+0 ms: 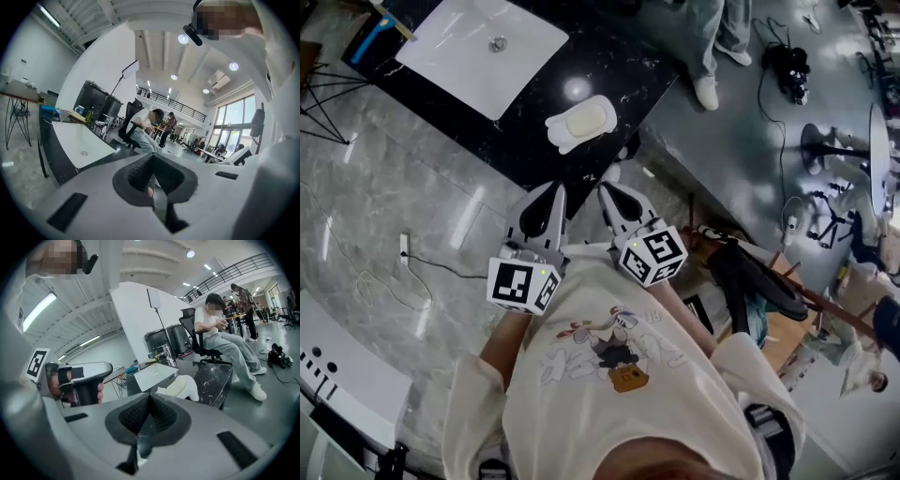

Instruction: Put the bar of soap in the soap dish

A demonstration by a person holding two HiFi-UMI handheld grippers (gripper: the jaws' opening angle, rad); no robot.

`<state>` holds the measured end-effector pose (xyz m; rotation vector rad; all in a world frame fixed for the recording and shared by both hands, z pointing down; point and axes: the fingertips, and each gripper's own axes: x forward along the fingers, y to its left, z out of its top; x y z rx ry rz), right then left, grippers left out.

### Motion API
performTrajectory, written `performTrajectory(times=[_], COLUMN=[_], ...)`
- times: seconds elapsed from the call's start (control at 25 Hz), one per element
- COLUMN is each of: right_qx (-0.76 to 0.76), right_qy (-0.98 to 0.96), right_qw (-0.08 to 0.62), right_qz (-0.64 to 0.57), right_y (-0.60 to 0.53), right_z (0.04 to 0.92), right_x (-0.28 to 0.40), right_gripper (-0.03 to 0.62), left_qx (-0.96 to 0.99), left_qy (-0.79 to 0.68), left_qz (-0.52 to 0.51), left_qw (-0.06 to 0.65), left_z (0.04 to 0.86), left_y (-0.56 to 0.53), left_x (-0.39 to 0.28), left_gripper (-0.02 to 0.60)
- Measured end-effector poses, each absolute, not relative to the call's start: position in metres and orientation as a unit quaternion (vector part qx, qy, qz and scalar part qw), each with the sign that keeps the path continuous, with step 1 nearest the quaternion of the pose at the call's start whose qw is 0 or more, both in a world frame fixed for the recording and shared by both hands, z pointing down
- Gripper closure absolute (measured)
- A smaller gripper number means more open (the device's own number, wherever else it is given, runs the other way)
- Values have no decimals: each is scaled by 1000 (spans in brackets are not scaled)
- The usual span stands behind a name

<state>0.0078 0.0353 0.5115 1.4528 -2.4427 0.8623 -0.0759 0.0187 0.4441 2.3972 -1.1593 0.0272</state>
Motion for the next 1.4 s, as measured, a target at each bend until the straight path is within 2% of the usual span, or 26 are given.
performTrajectory(times=[0.32, 0.68, 1.08, 1.4], right_qx=[509, 507, 509, 522], right_qy=[-816, -825, -823, -805], right_qw=[70, 48, 19, 2], right_qz=[264, 246, 251, 283], right_y=[47, 58, 125, 197], right_z=[493, 471, 457, 486], right_x=[7, 37, 86, 111], right_gripper=[588, 588, 588, 588], left_qx=[883, 885, 894, 890], left_qy=[-390, -401, -372, -372], left_qz=[24, 27, 69, 94], left_qw=[261, 234, 238, 246], left_z=[463, 430, 432, 454], left_y=[55, 68, 140, 210], left_x=[-67, -29, 27, 45], left_gripper=[575, 575, 575, 575])
